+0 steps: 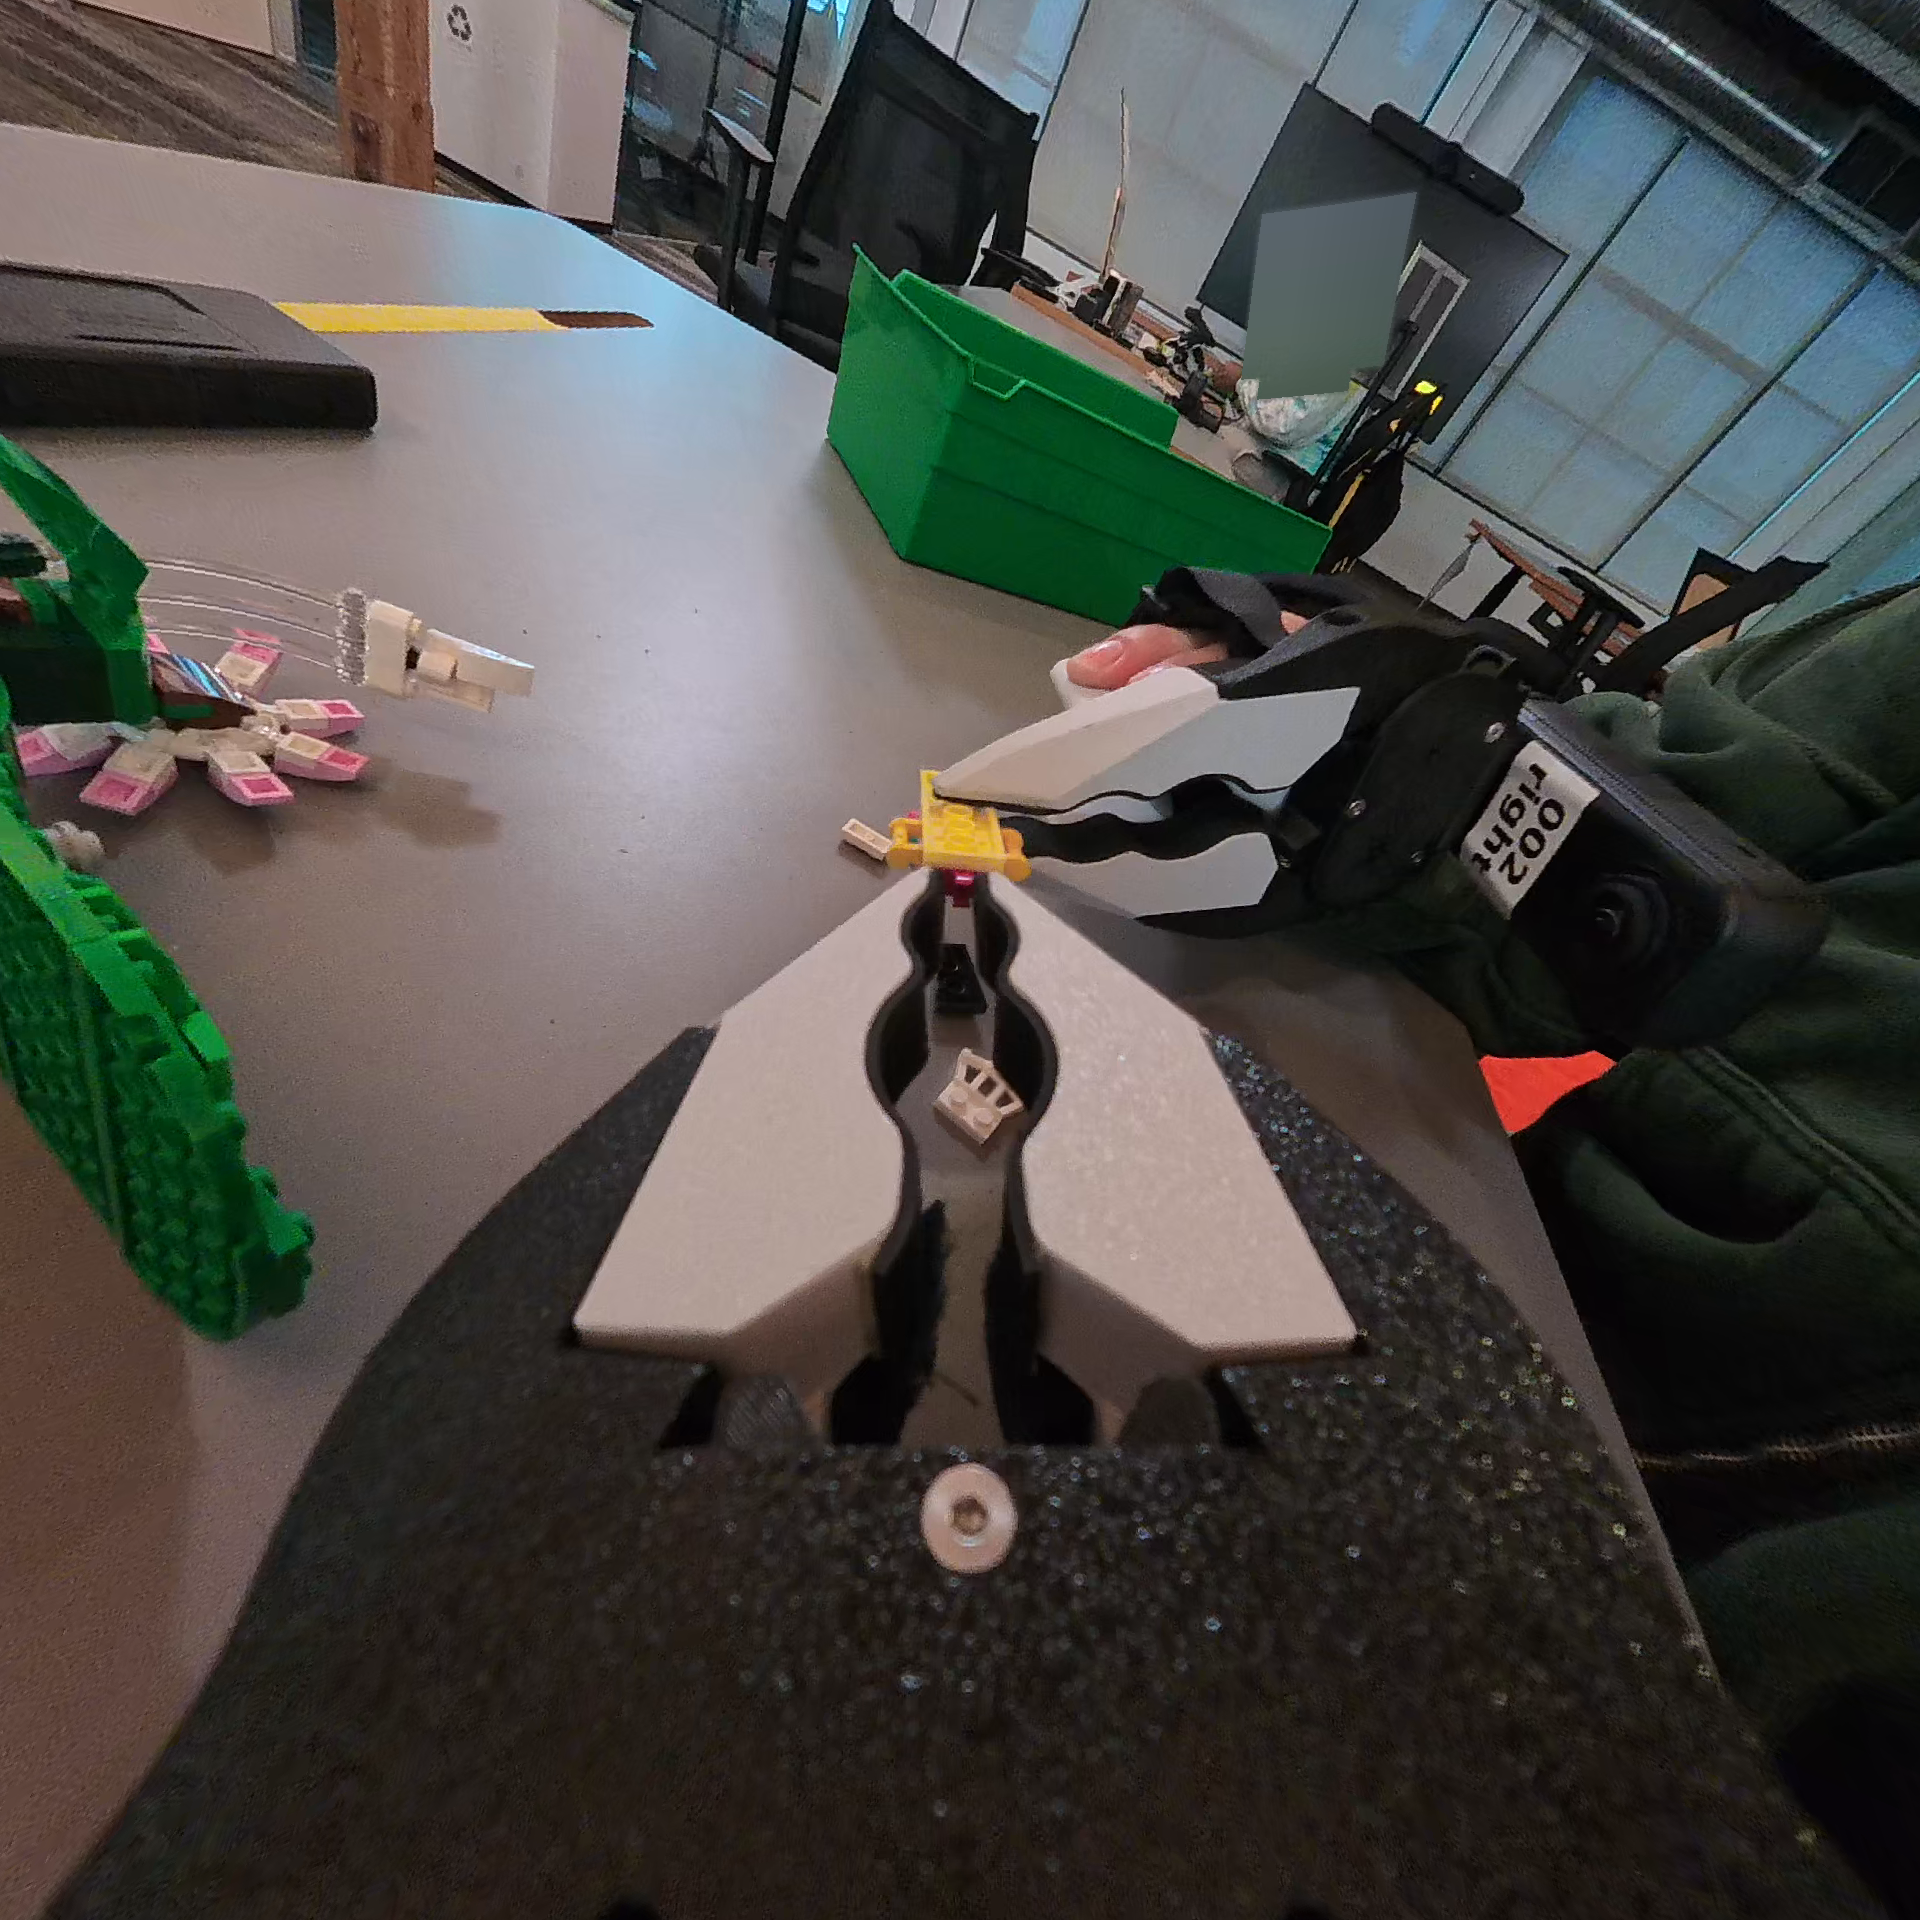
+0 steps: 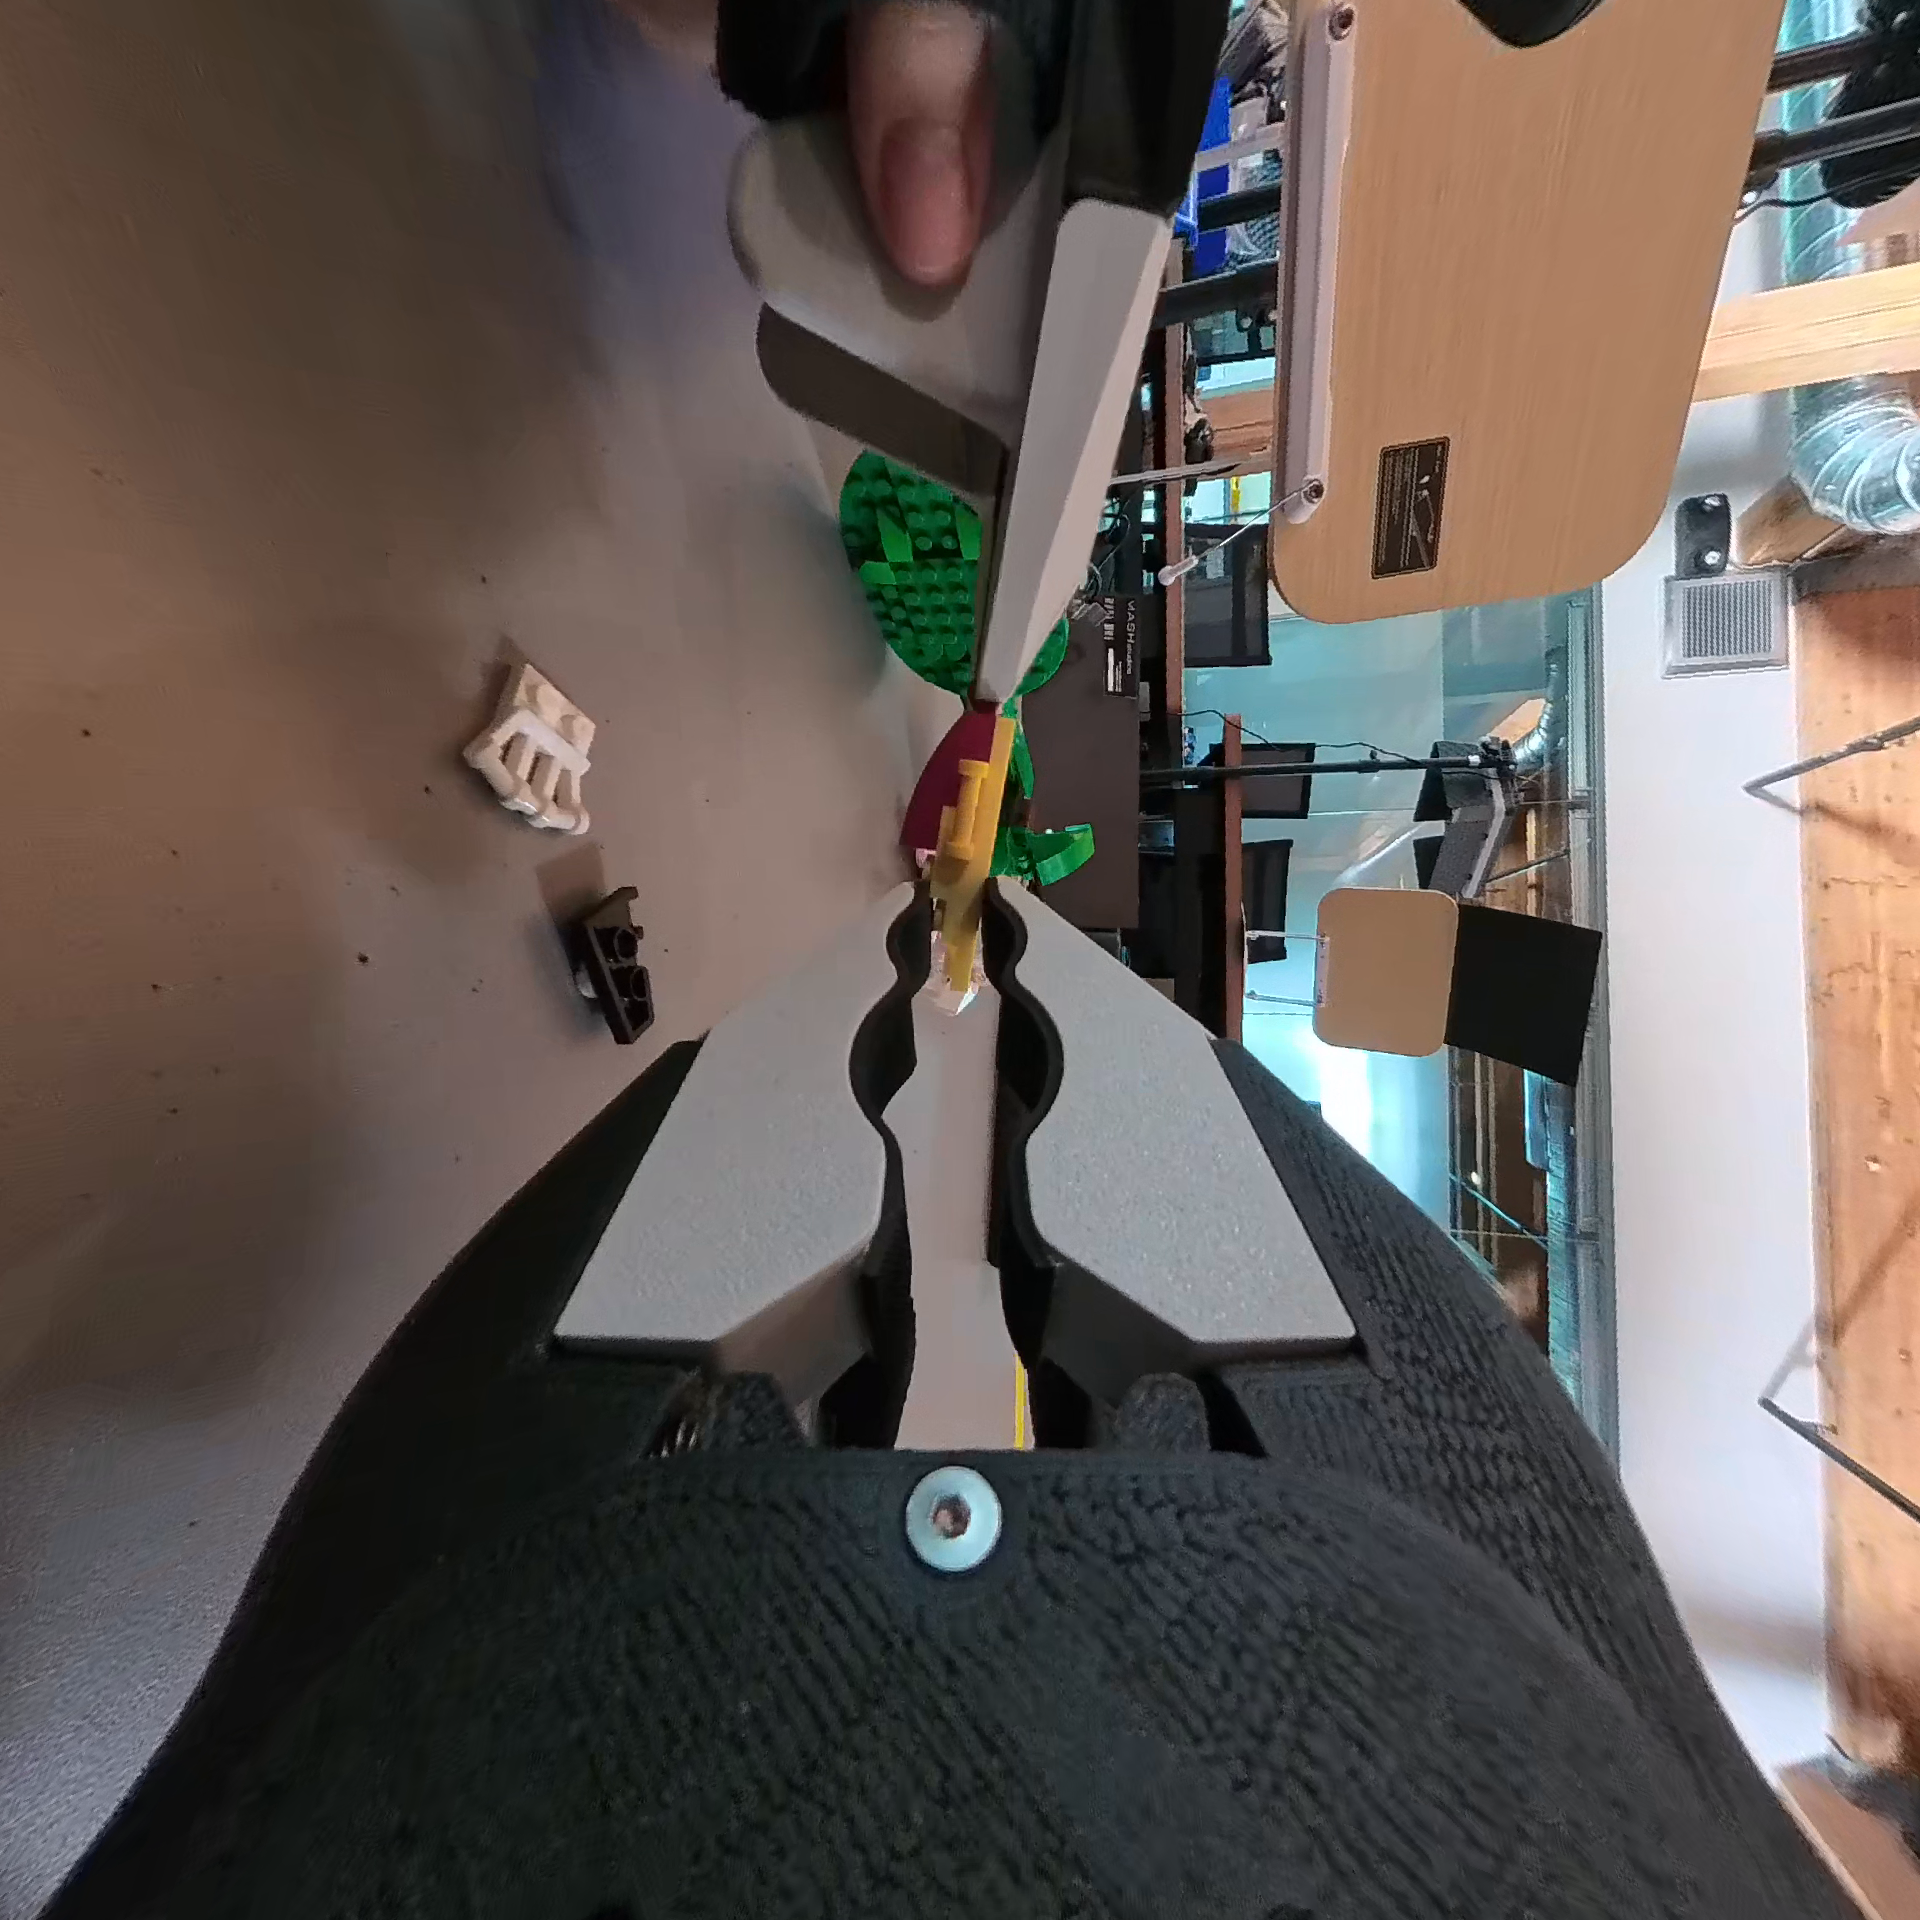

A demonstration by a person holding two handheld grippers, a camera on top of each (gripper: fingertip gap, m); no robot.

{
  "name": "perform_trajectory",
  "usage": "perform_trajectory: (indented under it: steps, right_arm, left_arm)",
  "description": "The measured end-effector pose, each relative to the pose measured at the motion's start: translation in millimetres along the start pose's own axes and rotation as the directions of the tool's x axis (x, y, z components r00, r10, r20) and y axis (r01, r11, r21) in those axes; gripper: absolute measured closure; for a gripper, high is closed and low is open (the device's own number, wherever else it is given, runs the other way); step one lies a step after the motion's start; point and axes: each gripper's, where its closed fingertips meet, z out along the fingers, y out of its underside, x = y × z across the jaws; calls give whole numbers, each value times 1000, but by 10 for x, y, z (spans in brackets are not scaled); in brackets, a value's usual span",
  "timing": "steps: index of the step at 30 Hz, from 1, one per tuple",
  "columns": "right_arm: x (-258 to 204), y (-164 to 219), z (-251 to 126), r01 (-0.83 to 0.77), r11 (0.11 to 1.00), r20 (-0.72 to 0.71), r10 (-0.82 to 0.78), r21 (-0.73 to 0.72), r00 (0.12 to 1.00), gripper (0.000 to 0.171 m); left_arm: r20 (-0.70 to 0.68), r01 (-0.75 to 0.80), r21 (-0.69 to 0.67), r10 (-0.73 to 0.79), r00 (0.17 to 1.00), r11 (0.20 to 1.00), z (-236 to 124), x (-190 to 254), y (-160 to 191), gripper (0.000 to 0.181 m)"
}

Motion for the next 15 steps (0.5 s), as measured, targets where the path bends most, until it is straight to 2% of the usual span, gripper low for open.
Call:
perform_trajectory:
  steps: [7,11,15]
  right_arm:
    - [-7,-3,2,3,1000,3,-3,-2,1000,164]
    - [-29,-6,2,-53,998,38,52,24,998,164]
    - [-22,-17,0,-86,996,47,84,34,995,164]
  left_arm:
    - [1,-1,-7,1,1000,1000,9,4,16,180]
    - [48,-61,-32,62,997,998,16,5,32,181]
    - [36,-23,-42,25,999,999,-3,25,26,181]
